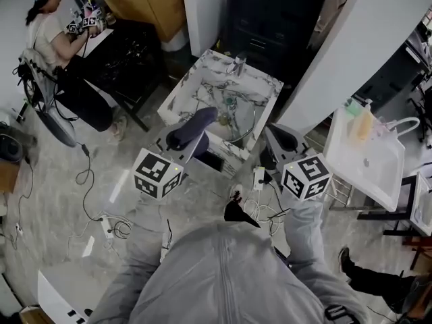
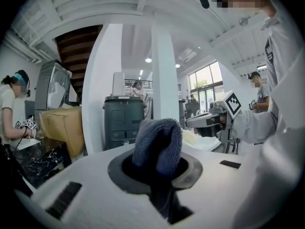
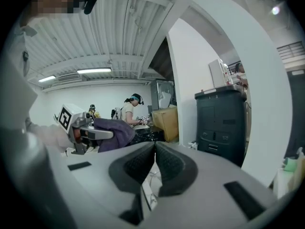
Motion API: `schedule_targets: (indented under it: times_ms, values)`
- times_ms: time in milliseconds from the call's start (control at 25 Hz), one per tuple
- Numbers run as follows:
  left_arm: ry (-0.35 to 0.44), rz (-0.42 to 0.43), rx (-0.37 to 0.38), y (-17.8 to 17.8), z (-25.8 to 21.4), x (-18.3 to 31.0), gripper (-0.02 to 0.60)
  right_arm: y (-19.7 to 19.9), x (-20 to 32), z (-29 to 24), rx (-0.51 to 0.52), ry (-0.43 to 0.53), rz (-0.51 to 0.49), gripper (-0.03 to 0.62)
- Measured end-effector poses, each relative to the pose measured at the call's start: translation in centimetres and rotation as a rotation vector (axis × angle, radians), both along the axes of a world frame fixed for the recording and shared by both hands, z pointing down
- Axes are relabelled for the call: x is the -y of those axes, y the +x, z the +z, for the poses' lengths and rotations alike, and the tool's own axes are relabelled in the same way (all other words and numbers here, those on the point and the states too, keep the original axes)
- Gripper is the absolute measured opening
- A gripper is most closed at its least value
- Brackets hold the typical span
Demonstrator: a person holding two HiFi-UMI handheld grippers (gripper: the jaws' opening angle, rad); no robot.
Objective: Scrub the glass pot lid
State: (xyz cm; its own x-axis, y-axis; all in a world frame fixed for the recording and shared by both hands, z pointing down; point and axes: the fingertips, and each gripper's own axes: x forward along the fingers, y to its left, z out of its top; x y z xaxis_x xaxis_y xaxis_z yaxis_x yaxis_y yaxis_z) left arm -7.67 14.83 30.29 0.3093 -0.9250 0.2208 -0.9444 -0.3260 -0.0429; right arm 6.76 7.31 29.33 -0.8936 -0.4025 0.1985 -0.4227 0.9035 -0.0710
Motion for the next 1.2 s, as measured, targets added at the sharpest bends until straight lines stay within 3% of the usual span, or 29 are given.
schedule_targets:
  times_ms: [200,520,800,1200]
  values:
    - [-0.005,-0.032,0.006,-0.9,-0.5,6.2,0.071,-0.2,7.3,-1.1,0.007,0.01,-0.012,0.029]
    - [-0.062,-0.081,0.024,-2.4,1.5,13.0,0.071,-2.1,13.5,0.6,-0.051,0.0,-0.08,0.029]
    - [-0.159,-0.108,0.089,-3.9,5.4,16.7,0.071,-2.6,17.0,3.2,-0.065,-0.059,-0.088,0.029]
    - [-0.298,-0.04,0.154,-7.3,13.0,21.1,0.071,-3.9,18.0,6.4,-0.072,-0.144,-0.048,0.029]
